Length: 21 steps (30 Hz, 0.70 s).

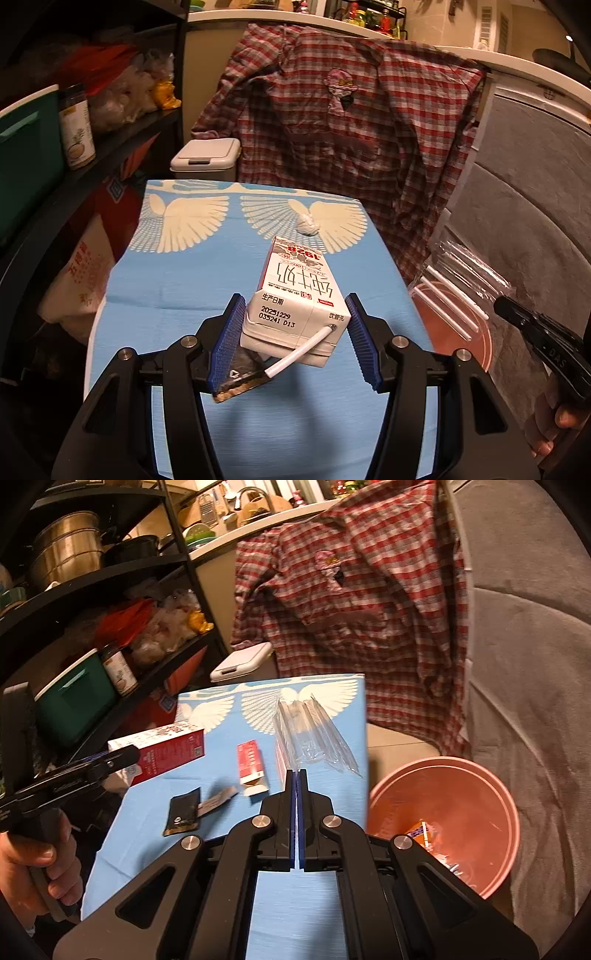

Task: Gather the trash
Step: 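Carry the milk carton with the left tool while the right tool carries the straw bag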

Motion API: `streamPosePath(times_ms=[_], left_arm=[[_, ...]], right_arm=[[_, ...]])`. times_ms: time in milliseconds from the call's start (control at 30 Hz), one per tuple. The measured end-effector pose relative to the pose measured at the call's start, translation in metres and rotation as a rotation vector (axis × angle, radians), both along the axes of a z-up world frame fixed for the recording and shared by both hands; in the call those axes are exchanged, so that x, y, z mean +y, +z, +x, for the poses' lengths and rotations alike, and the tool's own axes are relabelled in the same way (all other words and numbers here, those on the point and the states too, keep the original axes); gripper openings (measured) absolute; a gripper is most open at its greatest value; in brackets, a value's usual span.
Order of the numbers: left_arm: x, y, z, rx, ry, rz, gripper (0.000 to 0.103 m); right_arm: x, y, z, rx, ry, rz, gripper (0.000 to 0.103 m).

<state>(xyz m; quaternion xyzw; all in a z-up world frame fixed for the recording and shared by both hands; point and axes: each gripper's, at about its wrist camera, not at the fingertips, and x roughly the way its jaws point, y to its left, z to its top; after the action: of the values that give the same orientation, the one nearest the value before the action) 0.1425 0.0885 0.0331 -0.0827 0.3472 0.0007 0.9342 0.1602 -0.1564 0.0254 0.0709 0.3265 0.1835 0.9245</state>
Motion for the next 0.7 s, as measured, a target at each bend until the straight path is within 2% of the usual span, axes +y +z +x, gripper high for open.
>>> streamPosePath(times_ms=[267,700], left_arm=[[-0.023,0.001,0.007,-0.006,-0.045,-0.006,0.055],[-0.061,-0.001,0.017,-0.011,-0.115,-0.013,0.055]], right_arm=[[-0.013,0.000,0.000,-0.025,-0.054,-0.057,0.001],[-0.043,0.001,0.006,-0.019,-0.119,-0.056,0.001]])
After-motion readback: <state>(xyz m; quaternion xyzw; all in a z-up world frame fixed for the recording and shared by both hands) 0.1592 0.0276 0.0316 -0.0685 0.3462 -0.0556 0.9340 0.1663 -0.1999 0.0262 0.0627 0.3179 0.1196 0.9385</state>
